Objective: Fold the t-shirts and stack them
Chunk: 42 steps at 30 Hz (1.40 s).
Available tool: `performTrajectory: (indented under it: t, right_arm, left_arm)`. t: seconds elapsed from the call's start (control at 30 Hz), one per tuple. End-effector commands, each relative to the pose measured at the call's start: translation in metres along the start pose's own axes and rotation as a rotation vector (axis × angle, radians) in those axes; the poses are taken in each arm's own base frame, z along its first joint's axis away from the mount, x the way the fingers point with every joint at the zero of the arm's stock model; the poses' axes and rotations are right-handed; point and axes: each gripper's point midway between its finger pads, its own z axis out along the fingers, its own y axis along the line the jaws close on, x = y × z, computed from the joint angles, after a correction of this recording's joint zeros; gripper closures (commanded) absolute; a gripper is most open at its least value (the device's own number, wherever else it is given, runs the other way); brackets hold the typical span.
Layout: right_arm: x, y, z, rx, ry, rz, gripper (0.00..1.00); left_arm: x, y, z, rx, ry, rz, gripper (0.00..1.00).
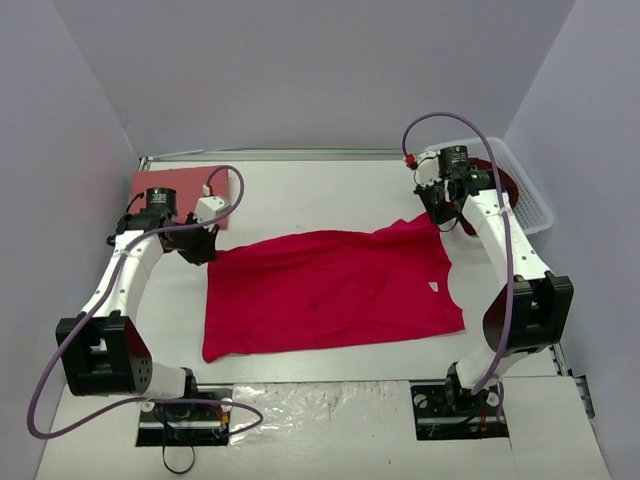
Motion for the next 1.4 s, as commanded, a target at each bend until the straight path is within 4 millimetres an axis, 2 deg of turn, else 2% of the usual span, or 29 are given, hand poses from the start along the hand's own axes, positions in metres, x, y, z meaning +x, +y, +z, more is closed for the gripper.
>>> performTrajectory:
  t: [0.0, 0.23, 0.37, 0.57, 0.77, 1.0, 1.37]
  right_arm:
    - [0.024, 0.011, -0.018, -0.032, 0.042, -0.014, 1.00]
    - [0.056, 0.027, -0.029, -0.079, 0.110, -0.036, 1.00]
    - [0.073, 0.034, -0.027, -0.104, 0.158, -0.049, 1.00]
    - [0.092, 0.049, -0.024, -0.175, 0.229, -0.058, 1.00]
    - [0.100, 0.049, -0.035, -0.161, 0.242, -0.070, 1.00]
    - [0.125, 0.046, -0.034, -0.122, 0.308, -0.083, 1.00]
    - [0.114, 0.034, -0.050, -0.059, 0.256, -0.058, 1.00]
  left_arm:
    - [0.001, -0.006, -0.014, -0.007, -0.025, 0.049, 0.98]
    - [0.017, -0.003, -0.005, -0.014, -0.046, 0.070, 0.98]
    - [0.026, -0.015, 0.003, 0.068, -0.073, 0.074, 0.98]
    - [0.034, -0.016, 0.008, 0.090, -0.059, 0.073, 0.98]
    - [0.037, -0.003, 0.000, 0.056, -0.079, 0.041, 0.97]
    - [0.042, 0.003, -0.004, 0.043, -0.083, 0.016, 0.98]
    - [0.046, 0.007, -0.007, 0.032, -0.095, -0.002, 0.98]
